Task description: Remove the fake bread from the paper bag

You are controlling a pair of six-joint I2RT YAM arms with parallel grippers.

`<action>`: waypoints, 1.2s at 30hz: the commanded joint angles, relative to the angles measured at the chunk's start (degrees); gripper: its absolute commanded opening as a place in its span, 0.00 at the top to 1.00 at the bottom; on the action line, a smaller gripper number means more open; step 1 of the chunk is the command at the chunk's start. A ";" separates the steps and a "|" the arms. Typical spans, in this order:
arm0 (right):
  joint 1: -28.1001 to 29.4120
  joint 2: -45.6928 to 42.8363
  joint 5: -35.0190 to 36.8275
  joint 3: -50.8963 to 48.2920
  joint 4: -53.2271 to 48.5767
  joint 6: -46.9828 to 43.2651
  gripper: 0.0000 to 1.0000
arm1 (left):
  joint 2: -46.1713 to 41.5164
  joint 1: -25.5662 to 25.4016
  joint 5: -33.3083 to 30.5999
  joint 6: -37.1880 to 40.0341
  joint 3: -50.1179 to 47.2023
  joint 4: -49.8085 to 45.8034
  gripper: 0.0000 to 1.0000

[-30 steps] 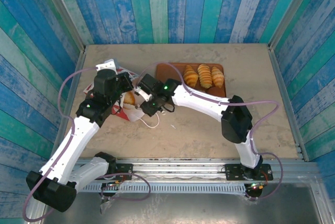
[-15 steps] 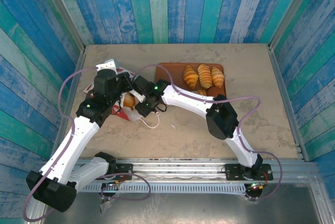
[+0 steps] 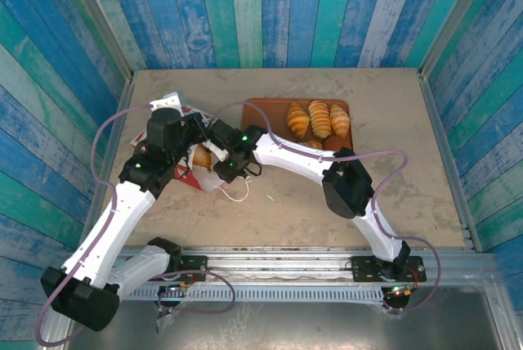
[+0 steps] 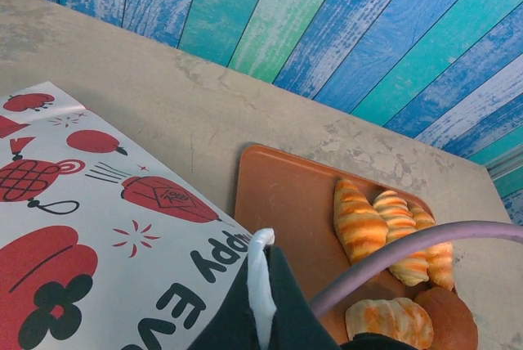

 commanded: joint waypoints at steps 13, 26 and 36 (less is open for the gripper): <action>0.28 -7.99 1.02 -4.46 2.18 -0.01 0.46 | -0.29 -0.09 -0.85 -0.22 -0.82 1.44 1.00; 0.27 -14.74 1.34 -11.04 2.34 -1.52 0.46 | 0.94 -0.10 -0.25 -0.13 -0.91 1.78 1.00; 0.28 -20.10 1.14 -17.57 3.05 -5.27 0.45 | 0.94 -0.10 -0.44 -0.05 -0.91 1.96 1.00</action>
